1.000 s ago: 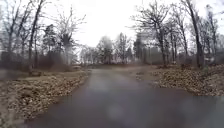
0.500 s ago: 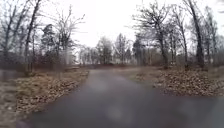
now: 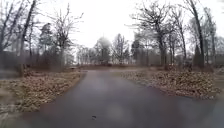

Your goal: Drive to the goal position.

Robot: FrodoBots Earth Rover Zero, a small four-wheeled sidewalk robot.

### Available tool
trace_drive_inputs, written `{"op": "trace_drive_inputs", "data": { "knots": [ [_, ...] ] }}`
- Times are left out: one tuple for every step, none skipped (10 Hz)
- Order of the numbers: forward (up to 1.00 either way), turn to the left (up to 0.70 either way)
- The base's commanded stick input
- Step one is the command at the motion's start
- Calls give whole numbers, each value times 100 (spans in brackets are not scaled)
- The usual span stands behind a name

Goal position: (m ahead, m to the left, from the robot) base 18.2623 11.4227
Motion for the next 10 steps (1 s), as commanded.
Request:
{"op": "trace_drive_inputs", "data": {
  "knots": [
    [100,0],
    [100,0],
    [100,2],
    [100,23],
    [100,40],
    [100,39],
    [100,38],
    [100,28],
    [100,12],
    [100,8]
  ]
}}
